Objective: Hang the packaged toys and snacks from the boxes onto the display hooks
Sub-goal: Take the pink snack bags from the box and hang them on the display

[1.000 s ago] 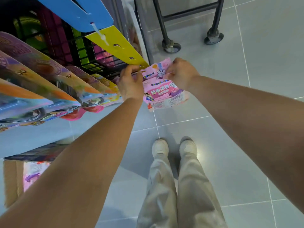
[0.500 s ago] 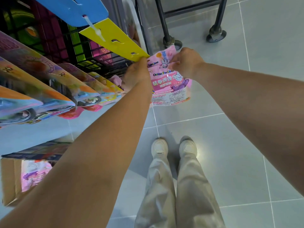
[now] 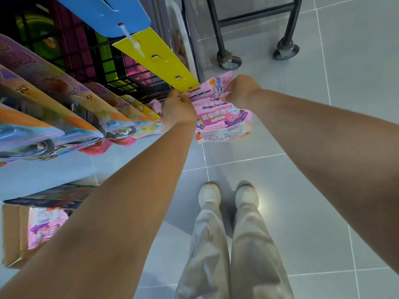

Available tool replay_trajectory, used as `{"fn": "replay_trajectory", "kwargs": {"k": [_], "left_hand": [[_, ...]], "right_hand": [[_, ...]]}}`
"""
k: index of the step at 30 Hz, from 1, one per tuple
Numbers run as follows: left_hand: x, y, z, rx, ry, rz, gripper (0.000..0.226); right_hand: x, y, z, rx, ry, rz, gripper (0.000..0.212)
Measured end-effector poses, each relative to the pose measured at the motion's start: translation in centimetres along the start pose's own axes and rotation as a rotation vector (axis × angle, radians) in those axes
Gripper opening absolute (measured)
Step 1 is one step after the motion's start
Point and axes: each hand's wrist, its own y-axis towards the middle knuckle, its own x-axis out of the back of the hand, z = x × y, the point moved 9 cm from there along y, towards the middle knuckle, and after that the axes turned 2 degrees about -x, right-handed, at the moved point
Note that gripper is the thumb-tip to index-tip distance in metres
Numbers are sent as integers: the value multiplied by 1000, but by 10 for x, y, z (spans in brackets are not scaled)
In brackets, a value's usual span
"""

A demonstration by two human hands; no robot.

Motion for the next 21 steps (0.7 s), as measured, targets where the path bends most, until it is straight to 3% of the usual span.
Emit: {"fn": "replay_trajectory", "kwargs": {"k": [6,8,12,16,21], "left_hand": [[25,-1,18,6,-4,-95,30],[26,-4,8,-64,-25,-73,34],[25,-9,-3,-163,-46,-74,21],[32,-14,-9,-192,-260,-80,20],[39,-26,-10,-264,-358,-85,22]], "right_hand": [[-22,-14,9,73,-14,53,34],[-19,-19,9,84,1,25,32],[-8,-22,2,80,78,-86,26],[7,-30,3,199,72,-200,28],[9,-30,8,194,49,-102,27]]}}
